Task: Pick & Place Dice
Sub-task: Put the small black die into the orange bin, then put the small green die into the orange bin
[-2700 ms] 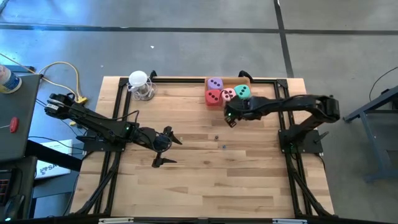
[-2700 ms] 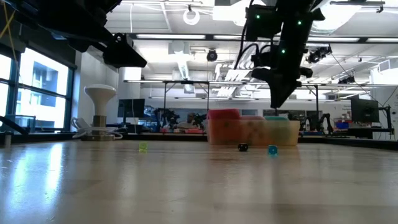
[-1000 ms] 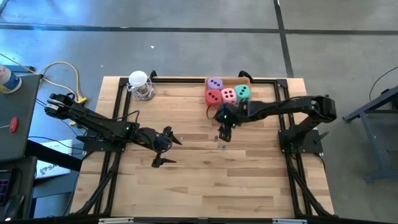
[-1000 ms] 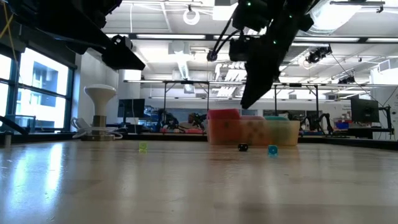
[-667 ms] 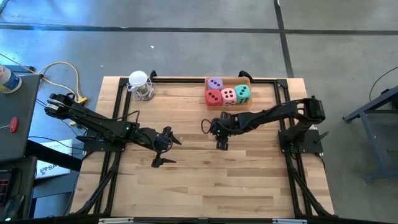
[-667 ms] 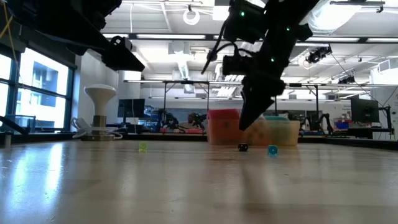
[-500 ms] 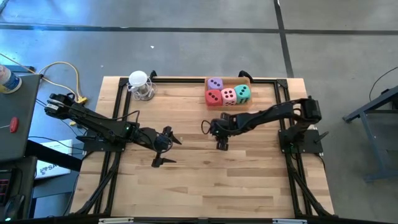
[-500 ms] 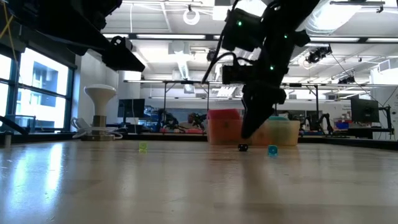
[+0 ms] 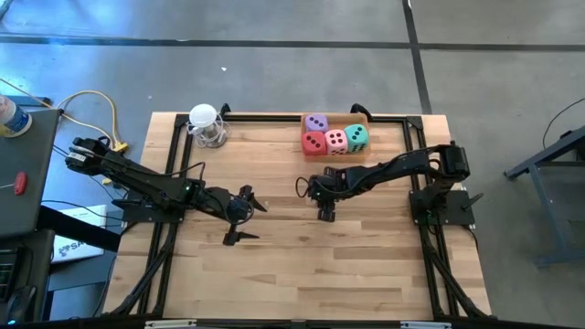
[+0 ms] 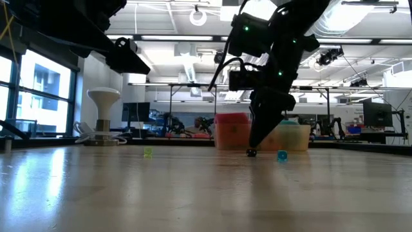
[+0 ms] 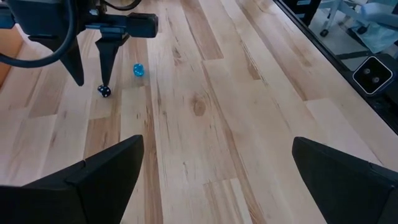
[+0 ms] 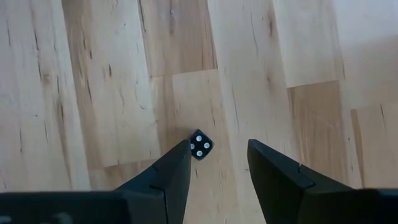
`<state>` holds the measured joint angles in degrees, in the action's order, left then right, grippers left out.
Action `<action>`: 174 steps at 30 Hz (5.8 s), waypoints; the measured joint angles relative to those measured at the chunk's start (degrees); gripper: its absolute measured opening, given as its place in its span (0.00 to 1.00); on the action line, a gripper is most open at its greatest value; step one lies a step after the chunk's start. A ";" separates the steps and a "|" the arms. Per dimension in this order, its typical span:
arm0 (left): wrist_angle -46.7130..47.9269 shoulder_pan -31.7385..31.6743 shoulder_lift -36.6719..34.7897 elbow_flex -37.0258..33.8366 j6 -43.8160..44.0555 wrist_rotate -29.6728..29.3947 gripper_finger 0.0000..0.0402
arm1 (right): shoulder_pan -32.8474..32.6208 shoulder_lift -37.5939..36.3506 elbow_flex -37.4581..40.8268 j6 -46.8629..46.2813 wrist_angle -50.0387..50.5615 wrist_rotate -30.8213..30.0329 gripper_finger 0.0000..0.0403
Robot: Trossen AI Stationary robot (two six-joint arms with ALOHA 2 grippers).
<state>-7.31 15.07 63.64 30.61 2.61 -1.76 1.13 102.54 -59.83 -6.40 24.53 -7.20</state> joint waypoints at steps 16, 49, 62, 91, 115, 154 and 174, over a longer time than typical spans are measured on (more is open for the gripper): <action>0.00 0.00 0.00 0.00 0.28 0.00 1.00 | 0.00 0.00 0.00 -0.02 -0.54 2.57 0.37; 0.04 0.00 0.00 0.00 0.42 0.00 1.00 | 0.00 0.24 0.00 0.64 -0.87 2.64 0.37; 0.09 -0.01 0.00 0.00 0.39 0.00 1.00 | 0.09 4.46 -0.24 0.89 -2.97 1.20 0.37; 0.07 0.00 0.02 0.00 -0.18 0.00 1.00 | 0.20 0.05 0.02 -0.61 5.33 -16.55 0.12; 0.07 0.00 0.02 0.00 -0.70 -0.02 1.00 | 20.93 -10.41 0.04 -14.26 15.68 -22.51 0.15; 0.04 0.41 0.02 -0.02 1.70 1.18 1.00 | 8.82 -13.76 0.00 -22.38 8.98 -26.92 0.45; 5.01 -2.99 0.02 -1.70 -6.88 0.12 1.00 | -13.43 -13.94 0.00 -27.33 5.15 -54.21 0.45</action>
<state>-2.30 12.08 63.66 28.91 -4.27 -1.64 -12.30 88.60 -59.83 -33.73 29.68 -61.41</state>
